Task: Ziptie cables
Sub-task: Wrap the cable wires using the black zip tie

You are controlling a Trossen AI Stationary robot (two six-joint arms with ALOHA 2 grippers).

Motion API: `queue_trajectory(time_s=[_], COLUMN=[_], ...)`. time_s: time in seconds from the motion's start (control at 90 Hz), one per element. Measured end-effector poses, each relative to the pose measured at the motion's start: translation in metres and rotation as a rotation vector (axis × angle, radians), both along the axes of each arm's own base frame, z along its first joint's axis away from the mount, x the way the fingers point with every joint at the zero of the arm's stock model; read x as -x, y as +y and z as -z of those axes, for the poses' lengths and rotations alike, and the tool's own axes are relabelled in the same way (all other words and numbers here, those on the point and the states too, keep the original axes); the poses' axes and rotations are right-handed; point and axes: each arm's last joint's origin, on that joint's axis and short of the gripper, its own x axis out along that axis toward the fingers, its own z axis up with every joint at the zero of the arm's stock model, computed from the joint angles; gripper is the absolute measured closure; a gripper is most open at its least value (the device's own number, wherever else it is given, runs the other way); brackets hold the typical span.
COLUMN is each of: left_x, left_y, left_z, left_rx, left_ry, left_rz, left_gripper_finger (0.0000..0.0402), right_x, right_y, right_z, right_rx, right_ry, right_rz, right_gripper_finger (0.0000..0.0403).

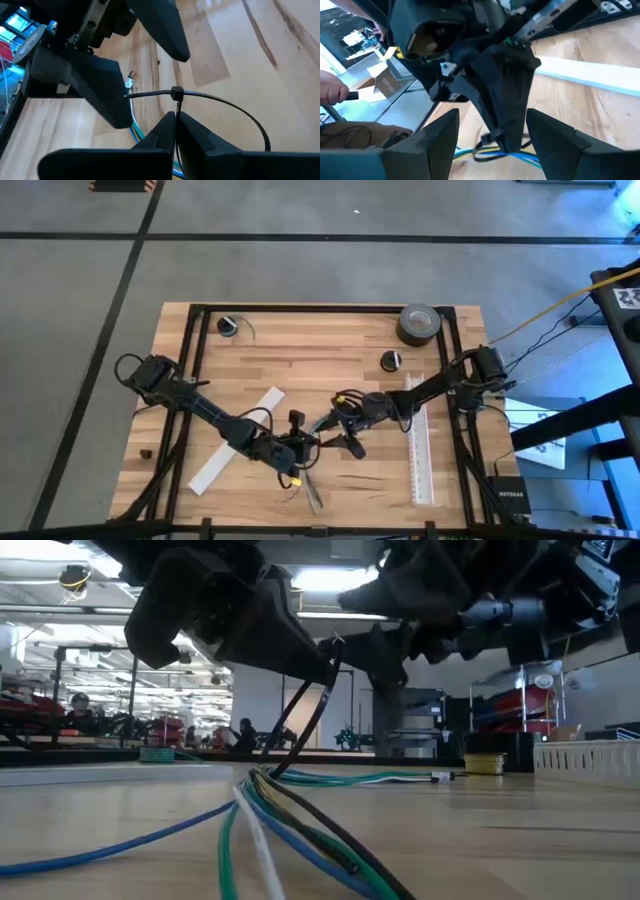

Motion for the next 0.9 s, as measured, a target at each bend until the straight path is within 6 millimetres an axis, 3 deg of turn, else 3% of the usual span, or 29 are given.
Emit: queue_trajectory(time_s=[0.9], left_x=[0.0], left_y=[0.0], left_z=[0.0], left_rx=[0.0], left_ry=[-0.001], left_rz=[0.0], left_gripper_finger=[0.0402], right_x=[0.0012], right_y=[0.0001], right_z=[0.0047], right_rx=[0.031], right_ry=[0.04], right_rz=[-0.013], right_gripper_finger=[0.0185])
